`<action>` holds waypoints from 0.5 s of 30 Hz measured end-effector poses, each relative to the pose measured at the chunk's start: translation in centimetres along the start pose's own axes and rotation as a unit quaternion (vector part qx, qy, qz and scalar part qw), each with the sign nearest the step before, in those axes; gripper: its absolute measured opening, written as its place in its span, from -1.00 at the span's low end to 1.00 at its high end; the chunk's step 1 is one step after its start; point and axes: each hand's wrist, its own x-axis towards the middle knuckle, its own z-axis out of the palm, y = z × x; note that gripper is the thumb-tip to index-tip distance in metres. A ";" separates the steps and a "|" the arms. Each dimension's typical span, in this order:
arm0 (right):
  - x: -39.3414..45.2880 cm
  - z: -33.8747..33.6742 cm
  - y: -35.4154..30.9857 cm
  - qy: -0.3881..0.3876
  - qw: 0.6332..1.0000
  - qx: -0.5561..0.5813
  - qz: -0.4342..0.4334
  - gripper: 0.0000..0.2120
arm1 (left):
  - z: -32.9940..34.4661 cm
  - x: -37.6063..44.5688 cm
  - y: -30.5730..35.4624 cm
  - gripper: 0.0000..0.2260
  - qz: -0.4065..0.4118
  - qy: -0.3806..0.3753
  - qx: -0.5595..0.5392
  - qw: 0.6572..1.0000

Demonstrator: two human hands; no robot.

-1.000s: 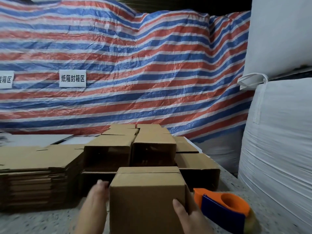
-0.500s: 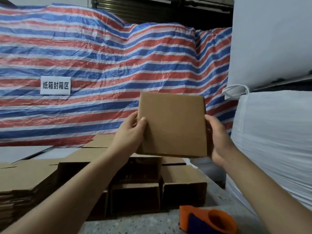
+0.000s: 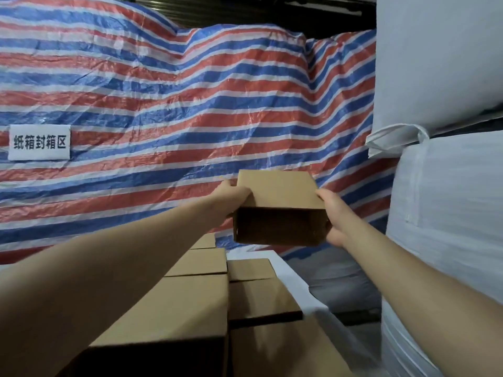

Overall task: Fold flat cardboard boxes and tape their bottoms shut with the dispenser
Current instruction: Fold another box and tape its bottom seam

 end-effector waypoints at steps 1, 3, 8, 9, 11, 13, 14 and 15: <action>2.6 0.2 1.1 0.003 1.000 0.004 0.015 -0.59 | 0.7 2.2 -1.1 -0.64 -0.002 -0.011 0.013 1.000; 7.4 0.7 3.6 0.006 0.999 0.014 0.050 -0.64 | 2.0 6.4 -3.4 -0.58 -0.001 -0.023 0.056 0.998; 15.9 2.4 9.4 -0.001 0.995 0.017 0.094 -0.73 | 3.6 13.7 -7.5 -0.58 -0.047 -0.040 0.225 0.972; 17.1 2.8 10.4 -0.003 0.995 0.014 0.097 -0.73 | 3.7 14.7 -8.1 -0.57 -0.056 -0.043 0.248 0.966; 19.2 3.5 11.9 -0.010 0.994 0.010 0.107 -0.73 | 3.8 16.4 -9.1 -0.53 -0.081 -0.059 0.274 0.957; 20.8 4.1 13.2 -0.017 0.993 0.004 0.120 -0.75 | 3.9 17.4 -10.2 -0.50 -0.104 -0.079 0.284 0.950; 21.4 4.5 13.9 -0.015 0.992 -0.008 0.129 -0.74 | 3.9 17.8 -10.9 -0.52 -0.111 -0.094 0.301 0.942; 21.9 4.8 14.8 -0.013 0.990 -0.019 0.137 -0.73 | 3.9 18.1 -11.6 -0.56 -0.121 -0.108 0.324 0.932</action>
